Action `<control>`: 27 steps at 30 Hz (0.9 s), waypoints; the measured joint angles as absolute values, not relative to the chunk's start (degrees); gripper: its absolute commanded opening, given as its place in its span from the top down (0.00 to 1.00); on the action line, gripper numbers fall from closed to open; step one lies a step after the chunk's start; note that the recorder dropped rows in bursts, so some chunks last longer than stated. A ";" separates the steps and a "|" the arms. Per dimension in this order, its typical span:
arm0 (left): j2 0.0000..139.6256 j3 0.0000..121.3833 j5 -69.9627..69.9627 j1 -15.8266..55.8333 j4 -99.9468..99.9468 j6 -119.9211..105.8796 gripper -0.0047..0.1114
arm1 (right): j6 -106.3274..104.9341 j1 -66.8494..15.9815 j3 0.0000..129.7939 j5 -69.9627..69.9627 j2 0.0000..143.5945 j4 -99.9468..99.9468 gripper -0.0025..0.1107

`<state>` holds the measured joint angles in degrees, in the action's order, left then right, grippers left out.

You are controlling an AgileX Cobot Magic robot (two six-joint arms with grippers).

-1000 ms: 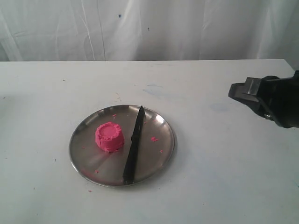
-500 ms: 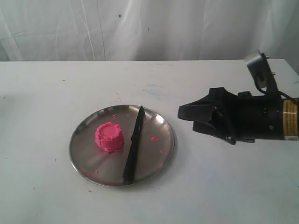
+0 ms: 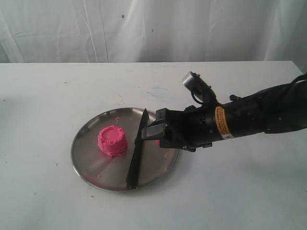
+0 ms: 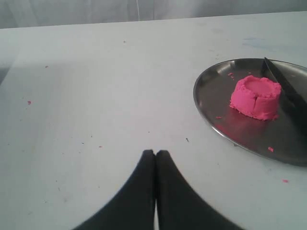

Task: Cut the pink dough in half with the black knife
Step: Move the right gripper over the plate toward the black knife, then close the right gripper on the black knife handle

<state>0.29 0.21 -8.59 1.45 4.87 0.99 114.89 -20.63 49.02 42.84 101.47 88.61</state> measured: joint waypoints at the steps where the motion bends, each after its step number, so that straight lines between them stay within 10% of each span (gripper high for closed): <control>1: 0.29 0.21 -8.59 1.45 4.87 0.99 0.96 | 114.81 -20.97 49.82 42.49 102.96 88.61 0.48; 27: 0.29 0.21 -8.59 1.45 4.87 0.99 0.96 | 119.86 -31.21 60.52 24.34 113.78 96.55 0.48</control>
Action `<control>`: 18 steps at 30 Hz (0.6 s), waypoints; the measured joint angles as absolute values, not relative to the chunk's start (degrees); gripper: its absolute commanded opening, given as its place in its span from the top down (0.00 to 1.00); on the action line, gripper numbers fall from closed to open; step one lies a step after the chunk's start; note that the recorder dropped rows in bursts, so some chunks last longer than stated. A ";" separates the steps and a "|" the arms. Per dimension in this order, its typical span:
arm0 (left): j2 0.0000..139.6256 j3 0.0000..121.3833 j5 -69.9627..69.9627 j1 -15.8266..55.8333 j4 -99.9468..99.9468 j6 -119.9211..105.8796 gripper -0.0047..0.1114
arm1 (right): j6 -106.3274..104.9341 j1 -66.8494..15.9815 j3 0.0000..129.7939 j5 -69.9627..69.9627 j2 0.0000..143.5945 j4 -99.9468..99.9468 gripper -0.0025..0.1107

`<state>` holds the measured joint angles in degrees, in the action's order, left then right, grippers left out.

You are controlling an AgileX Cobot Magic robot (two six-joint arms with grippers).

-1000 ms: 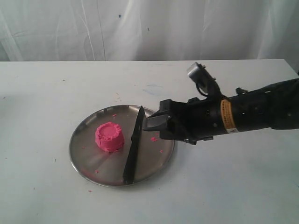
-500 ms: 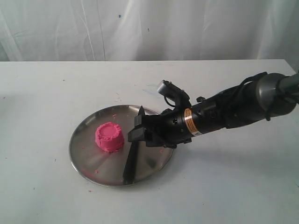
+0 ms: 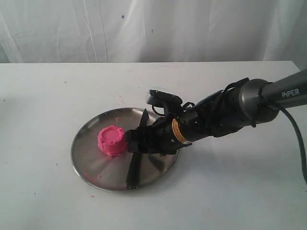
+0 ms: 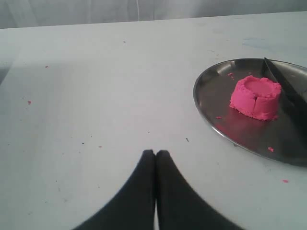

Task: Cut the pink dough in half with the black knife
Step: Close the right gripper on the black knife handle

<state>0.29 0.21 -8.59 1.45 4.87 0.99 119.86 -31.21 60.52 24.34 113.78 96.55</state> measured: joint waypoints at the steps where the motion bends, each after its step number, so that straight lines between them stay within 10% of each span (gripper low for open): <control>1: 0.29 0.21 -8.59 1.45 4.87 0.99 0.96 | 119.86 -31.47 60.57 24.04 114.12 96.55 0.48; 18: 0.29 0.21 -8.59 1.45 4.87 0.99 0.96 | 119.94 -34.93 61.00 19.20 115.37 93.77 0.52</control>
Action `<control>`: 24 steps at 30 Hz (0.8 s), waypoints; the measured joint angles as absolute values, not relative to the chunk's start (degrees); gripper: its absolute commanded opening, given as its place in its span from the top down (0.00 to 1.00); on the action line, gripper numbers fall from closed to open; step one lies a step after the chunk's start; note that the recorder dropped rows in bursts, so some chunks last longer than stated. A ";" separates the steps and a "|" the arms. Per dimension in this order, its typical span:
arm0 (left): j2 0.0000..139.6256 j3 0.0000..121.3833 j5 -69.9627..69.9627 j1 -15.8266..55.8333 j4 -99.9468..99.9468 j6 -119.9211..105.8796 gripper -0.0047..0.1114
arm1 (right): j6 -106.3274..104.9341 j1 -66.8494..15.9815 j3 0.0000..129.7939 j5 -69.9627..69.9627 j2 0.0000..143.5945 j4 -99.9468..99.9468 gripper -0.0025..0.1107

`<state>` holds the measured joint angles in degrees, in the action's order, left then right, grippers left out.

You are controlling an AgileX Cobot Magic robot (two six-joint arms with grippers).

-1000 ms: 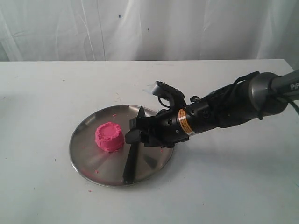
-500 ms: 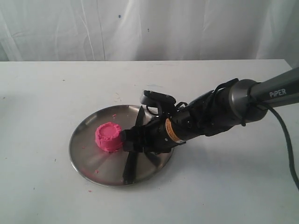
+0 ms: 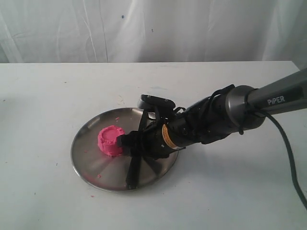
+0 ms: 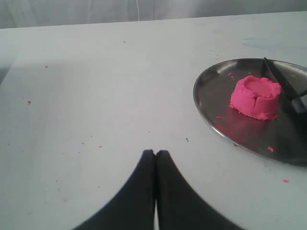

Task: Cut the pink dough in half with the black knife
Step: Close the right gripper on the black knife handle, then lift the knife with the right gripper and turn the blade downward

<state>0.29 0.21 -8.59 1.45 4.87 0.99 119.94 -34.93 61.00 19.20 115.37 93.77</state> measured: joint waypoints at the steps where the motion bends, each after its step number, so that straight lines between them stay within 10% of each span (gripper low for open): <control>1: 0.29 0.21 -8.59 1.45 4.87 0.99 0.96 | 119.94 -35.18 61.13 19.20 116.04 93.11 0.52; 15: 0.29 0.21 -8.59 1.45 4.87 0.99 0.96 | 120.55 -36.97 62.15 17.89 118.64 90.11 0.95; 24: 0.29 0.21 -8.59 1.45 4.87 0.99 0.96 | 120.63 -37.30 60.90 15.43 116.64 93.11 0.97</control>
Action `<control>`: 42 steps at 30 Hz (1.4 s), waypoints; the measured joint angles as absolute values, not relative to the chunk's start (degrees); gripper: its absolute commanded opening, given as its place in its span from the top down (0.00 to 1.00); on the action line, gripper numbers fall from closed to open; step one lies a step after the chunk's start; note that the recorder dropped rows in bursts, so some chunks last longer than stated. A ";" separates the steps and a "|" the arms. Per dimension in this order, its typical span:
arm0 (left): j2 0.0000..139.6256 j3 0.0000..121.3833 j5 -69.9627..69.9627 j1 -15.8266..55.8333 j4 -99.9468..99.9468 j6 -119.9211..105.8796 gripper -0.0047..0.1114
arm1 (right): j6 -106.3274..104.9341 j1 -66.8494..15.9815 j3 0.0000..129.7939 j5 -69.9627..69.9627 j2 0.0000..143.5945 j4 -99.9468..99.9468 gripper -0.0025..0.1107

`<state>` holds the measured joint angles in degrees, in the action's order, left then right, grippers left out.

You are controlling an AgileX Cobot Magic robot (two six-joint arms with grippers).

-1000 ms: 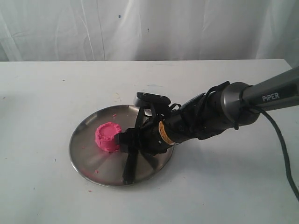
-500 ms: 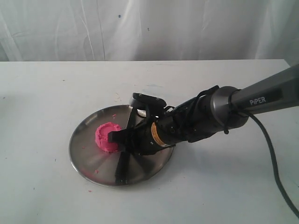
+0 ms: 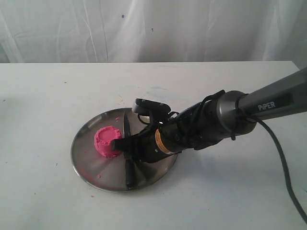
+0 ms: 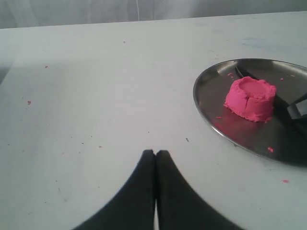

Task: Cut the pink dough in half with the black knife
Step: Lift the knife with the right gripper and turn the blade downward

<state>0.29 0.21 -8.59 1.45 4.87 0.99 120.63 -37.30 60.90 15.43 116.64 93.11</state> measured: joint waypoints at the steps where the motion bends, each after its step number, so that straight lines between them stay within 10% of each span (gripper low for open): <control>1: 0.29 0.21 -8.59 1.45 4.87 0.99 0.96 | 120.63 -37.41 60.36 14.46 115.97 94.03 0.97; 42: 0.29 0.21 -8.59 1.45 4.87 0.99 0.96 | 75.27 -35.60 51.45 0.00 94.48 99.61 0.98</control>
<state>0.29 0.21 -8.59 1.45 4.87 0.99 75.27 -35.60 51.45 0.00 94.48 99.61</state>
